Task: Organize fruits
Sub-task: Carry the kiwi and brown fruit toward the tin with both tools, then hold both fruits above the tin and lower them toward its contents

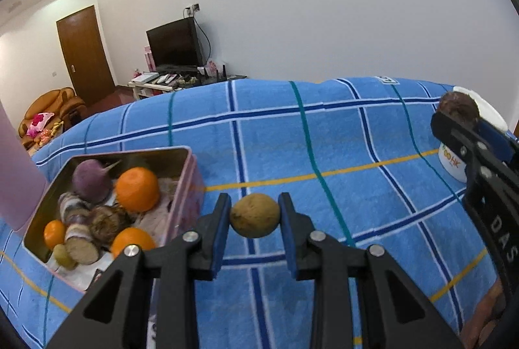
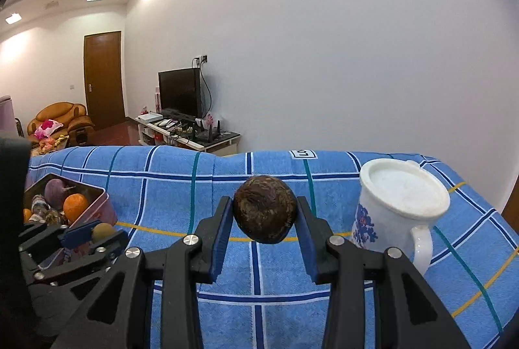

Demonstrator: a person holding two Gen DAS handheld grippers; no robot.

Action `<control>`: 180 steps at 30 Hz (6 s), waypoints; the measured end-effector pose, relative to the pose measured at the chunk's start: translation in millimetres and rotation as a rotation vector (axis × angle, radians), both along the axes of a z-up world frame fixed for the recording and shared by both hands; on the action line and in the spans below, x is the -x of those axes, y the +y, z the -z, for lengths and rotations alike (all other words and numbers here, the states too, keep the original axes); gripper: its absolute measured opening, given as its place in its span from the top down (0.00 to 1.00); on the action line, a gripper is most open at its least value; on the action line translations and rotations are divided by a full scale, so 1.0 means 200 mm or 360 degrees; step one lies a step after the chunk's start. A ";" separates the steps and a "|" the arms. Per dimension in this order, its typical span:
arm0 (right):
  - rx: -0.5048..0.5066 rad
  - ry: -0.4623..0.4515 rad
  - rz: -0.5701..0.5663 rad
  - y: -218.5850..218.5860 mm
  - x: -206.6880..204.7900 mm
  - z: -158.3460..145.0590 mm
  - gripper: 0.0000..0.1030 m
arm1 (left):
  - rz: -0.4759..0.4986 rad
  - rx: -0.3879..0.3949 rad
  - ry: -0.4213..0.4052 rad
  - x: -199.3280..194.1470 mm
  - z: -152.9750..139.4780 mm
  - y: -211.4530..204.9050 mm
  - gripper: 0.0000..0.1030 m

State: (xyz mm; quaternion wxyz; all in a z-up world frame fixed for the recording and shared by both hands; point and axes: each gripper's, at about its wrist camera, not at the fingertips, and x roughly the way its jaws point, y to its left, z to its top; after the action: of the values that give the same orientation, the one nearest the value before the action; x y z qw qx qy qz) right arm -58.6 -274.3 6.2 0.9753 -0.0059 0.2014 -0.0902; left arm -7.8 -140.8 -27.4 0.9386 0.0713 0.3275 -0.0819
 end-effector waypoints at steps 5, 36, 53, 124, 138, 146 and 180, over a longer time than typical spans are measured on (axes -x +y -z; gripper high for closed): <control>0.0008 -0.0015 0.0010 0.03 0.04 0.00 0.61 | -0.0012 0.0004 -0.0007 0.02 -0.01 0.07 0.69; 0.0013 -0.0039 0.0110 0.23 0.31 -0.01 0.61 | 0.0160 -0.0029 -0.0151 0.17 -0.05 0.40 0.69; 0.0040 -0.0040 0.0068 0.45 0.34 -0.01 0.61 | 0.0144 0.0002 -0.0257 0.22 -0.09 0.50 0.69; 0.0097 -0.0027 -0.0372 1.18 0.07 0.03 0.60 | -0.0261 0.0122 -0.0163 0.08 -0.07 1.14 0.69; 0.0115 -0.0151 -0.0349 1.15 0.11 0.01 0.61 | -0.0287 0.0058 -0.0150 0.07 -0.07 1.09 0.69; 0.0077 -0.0142 -0.0292 1.08 0.08 0.00 0.60 | -0.0241 0.0036 -0.0191 0.07 -0.10 1.01 0.69; -0.0089 -0.0087 -0.0320 1.03 0.12 -0.03 0.61 | -0.0245 0.0081 -0.0263 0.10 -0.22 1.07 0.69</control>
State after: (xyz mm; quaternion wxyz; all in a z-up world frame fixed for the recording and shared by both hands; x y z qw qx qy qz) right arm -82.0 -67.7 12.2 0.9844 0.0038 0.1755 0.0136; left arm -27.7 73.4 16.2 0.9674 0.0285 0.2514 -0.0117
